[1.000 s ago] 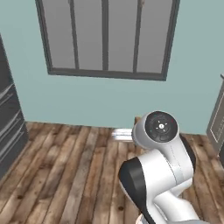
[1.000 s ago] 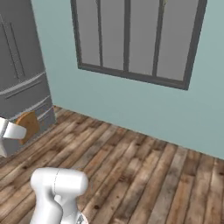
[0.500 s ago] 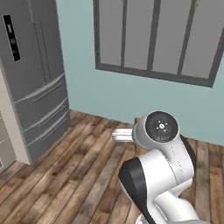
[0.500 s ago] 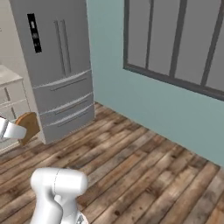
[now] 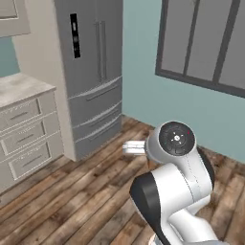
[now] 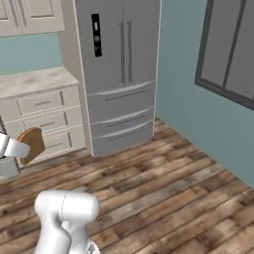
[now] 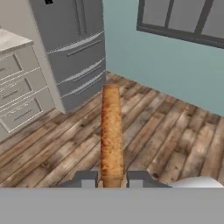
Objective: Start the toaster. Once the lever pops up, take the bread to the plate on the dining counter.
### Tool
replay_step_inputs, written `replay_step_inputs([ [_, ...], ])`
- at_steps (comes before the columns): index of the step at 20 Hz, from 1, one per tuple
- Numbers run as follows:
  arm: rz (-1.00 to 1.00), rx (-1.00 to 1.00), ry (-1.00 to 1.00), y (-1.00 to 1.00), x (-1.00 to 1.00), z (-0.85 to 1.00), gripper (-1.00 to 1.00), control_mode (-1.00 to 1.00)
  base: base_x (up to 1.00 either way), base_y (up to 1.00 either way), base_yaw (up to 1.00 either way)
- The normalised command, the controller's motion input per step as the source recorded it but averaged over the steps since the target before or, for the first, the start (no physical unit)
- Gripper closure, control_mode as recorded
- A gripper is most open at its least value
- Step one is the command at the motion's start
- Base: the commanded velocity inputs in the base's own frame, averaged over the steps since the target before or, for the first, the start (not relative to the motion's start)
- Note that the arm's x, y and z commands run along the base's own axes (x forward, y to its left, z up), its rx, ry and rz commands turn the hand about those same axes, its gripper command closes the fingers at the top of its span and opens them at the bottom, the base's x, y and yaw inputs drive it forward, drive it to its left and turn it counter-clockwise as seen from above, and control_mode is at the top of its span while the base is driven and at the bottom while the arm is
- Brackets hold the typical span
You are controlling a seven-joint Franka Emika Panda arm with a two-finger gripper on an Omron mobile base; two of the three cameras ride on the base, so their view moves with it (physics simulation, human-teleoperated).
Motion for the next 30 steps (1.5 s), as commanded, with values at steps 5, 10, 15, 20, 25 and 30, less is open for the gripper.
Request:
replay_step_inputs([
  [5,0.0,0.0,0.0,0.0,0.0,0.0,1.0,1.0,0.0,0.29,0.48],
  [10,0.0,0.0,0.0,0.0,0.0,0.0,1.0,1.0,0.0,0.32,0.48],
  [15,0.0,0.0,0.0,0.0,0.0,0.0,1.0,1.0,0.0,0.32,0.49],
  [20,0.0,0.0,0.0,0.0,0.0,0.0,1.0,1.0,0.0,0.33,0.5],
  [25,0.0,0.0,0.0,0.0,0.0,0.0,1.0,1.0,0.06,0.3,0.49],
  [30,0.0,0.0,0.0,0.0,0.0,0.0,1.0,1.0,0.14,0.25,0.48],
])
